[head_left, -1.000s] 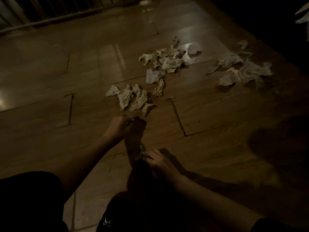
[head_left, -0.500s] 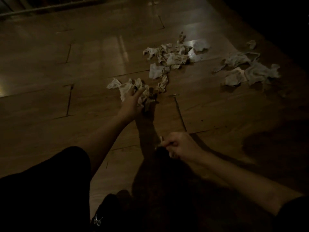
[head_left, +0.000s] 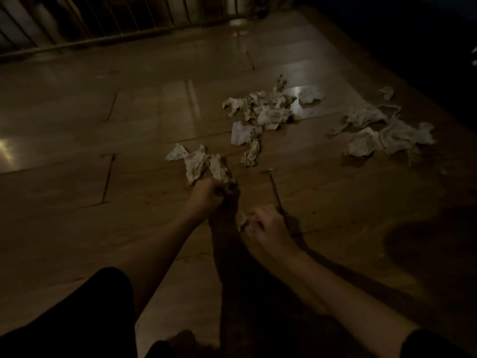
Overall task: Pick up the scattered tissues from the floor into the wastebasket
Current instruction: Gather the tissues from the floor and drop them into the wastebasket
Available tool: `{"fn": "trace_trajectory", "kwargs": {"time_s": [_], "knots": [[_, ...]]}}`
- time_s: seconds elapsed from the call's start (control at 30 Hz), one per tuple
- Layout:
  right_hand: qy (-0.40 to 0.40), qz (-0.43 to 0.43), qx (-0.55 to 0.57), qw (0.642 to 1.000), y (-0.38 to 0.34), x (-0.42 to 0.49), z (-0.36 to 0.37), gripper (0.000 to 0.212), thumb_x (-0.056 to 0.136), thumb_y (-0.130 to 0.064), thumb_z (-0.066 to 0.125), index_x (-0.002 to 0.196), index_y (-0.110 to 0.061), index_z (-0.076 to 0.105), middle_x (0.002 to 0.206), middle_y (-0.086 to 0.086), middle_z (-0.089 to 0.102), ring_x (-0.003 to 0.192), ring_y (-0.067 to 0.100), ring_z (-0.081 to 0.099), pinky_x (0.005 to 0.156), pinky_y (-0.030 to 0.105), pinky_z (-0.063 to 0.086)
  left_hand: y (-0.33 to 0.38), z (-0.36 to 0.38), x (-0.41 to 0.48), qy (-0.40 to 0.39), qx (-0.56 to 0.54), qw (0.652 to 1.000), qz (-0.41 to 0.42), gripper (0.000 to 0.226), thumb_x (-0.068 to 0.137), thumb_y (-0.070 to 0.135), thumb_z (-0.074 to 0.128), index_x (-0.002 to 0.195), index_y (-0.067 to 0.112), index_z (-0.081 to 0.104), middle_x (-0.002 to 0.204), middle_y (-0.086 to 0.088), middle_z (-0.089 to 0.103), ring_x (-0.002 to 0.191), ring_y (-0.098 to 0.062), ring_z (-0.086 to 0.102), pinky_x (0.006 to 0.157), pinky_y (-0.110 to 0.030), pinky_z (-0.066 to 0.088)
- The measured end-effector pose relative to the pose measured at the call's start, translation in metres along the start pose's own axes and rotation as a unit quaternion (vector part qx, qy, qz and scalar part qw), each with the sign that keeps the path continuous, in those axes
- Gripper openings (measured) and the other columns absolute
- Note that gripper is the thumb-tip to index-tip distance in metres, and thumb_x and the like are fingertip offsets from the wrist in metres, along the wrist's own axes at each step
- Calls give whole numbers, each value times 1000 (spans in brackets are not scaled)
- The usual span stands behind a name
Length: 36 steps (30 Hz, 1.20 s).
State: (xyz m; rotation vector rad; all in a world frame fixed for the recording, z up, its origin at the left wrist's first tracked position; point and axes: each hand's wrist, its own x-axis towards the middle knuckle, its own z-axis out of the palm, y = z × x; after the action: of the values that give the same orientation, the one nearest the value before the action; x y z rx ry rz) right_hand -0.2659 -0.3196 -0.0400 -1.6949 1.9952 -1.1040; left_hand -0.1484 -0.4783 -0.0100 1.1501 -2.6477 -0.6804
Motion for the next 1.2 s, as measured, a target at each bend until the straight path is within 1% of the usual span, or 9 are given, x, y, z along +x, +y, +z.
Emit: {"fn": "trace_trajectory", "kwargs": {"time_s": [0.13,0.27,0.47,0.6,0.67,0.77,1.0,1.1,1.2], "knots": [[108,86,46,989,5,93,-14,21,89,-2,50,103,-8,64,104,10,65,95,21,58,70,23,40,-13,-22,-6,100,-22,994,-39,7,77,6,63,81,6,69,79,-13,71,70,-24,64,59,-38,51],[86,134,41,986,19,169,-17,32,85,7,50,115,-2,57,120,18,56,107,26,53,80,31,43,-32,-43,13,168,-93,974,-122,49,73,8,70,118,10,50,106,-15,65,97,-29,62,67,-30,44],[-116,208,-84,968,55,213,1,74,86,-4,58,147,-14,17,157,12,5,142,33,13,113,41,29,-37,-46,70,23,-23,977,-209,88,80,5,61,147,13,6,140,-26,40,125,-38,44,93,-39,43],[-193,190,-108,957,73,231,-2,79,88,-13,60,148,-17,11,157,11,6,142,34,16,111,41,31,-33,-40,94,-92,86,964,-234,47,88,15,53,131,0,41,129,-25,52,115,-35,54,93,-39,46],[-205,179,-155,950,78,236,0,63,88,-16,59,143,-8,29,153,15,24,135,32,32,108,39,38,-32,-36,99,-55,54,963,-260,35,87,10,54,118,-5,51,118,-26,59,103,-34,59,84,-38,50],[-83,141,-153,975,72,223,8,38,89,-8,55,127,-5,49,129,13,54,110,30,55,89,37,52,-20,-27,94,15,41,968,-248,31,83,5,57,111,-9,53,115,-24,58,99,-31,58,76,-31,47],[-30,201,24,979,92,198,-26,16,90,-11,52,101,-7,65,98,9,65,87,23,62,63,31,54,-20,-16,58,58,9,994,-94,23,82,-4,51,96,5,67,105,-15,59,80,-23,56,63,-22,42],[44,187,-19,981,90,186,-64,12,88,-2,55,95,-1,65,92,9,62,84,21,58,50,22,40,-31,-20,54,93,5,993,-75,18,80,-2,55,89,8,66,101,-11,60,78,-20,54,64,-26,42],[-2,171,-92,981,80,167,-72,12,86,0,55,76,-1,62,79,12,60,80,25,57,55,27,43,-25,-23,53,84,7,994,-69,17,79,-2,56,91,5,66,90,-9,63,74,-19,55,57,-21,38]]}}
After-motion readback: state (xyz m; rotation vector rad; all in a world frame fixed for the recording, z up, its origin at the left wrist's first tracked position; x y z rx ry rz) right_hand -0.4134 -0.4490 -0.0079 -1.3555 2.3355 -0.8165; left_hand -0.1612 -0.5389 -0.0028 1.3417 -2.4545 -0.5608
